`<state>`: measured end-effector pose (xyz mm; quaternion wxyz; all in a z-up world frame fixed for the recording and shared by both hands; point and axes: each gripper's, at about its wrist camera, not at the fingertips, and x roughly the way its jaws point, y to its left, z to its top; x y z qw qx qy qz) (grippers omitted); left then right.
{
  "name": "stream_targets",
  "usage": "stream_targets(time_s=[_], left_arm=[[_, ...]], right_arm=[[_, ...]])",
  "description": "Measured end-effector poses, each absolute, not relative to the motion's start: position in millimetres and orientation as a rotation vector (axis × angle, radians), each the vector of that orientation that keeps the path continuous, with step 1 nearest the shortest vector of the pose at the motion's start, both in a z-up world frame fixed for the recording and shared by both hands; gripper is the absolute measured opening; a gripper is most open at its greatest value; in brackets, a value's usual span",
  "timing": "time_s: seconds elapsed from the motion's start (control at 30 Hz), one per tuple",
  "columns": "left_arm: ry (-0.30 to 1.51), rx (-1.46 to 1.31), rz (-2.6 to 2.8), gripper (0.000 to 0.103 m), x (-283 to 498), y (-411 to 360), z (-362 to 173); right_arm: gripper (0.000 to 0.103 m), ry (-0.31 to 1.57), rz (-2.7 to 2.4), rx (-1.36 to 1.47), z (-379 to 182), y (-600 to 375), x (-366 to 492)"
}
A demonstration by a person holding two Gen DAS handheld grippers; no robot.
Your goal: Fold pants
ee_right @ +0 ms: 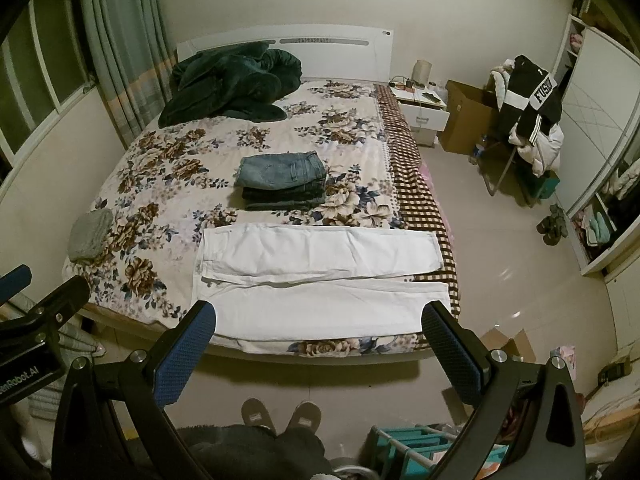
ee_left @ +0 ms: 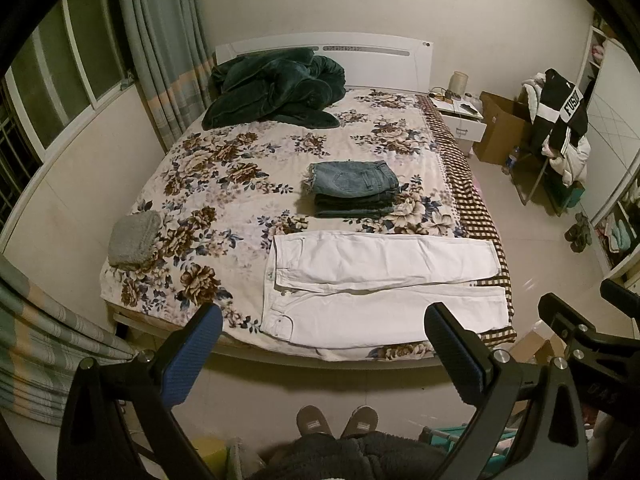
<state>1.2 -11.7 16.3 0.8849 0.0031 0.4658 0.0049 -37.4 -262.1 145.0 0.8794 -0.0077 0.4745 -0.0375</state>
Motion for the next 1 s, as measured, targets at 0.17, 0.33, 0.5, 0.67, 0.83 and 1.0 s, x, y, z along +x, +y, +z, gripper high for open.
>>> stream_targets(time_s=[0.17,0.33,0.5,0.67,0.83,1.0], left_arm=[[0.969,0.008,0.010,0.103,0.7,-12.5,16.1],[0.967,0.008,0.011,0.103,-0.4,-15.6,18.7],[0.969,0.010,0.011,0.103,0.0,-15.0,18.8],[0.970,0.009,0.009,0.103,-1.6,-15.2,19.8],[0.975,0.007,0.009,0.103,-2.1,-17.2,21.0],[0.977,0.002,0.017,0.103,-10.4,-24.9,19.6]], right_arm=[[0.103,0.990,-0.078,-0.020,145.5,-261.4,-38.5],[0.103,0.987,-0.076,-0.020,144.3,-261.4,-39.8],[0.103,0.986,-0.077,-0.018,143.6,-260.7,-40.3],[0.103,0.988,-0.076,-0.019,144.5,-259.1,-41.3],[0.103,0.995,-0.070,-0.019,147.8,-266.1,-43.4],[0.103,1.010,-0.053,-0.016,147.5,-282.1,-42.4]])
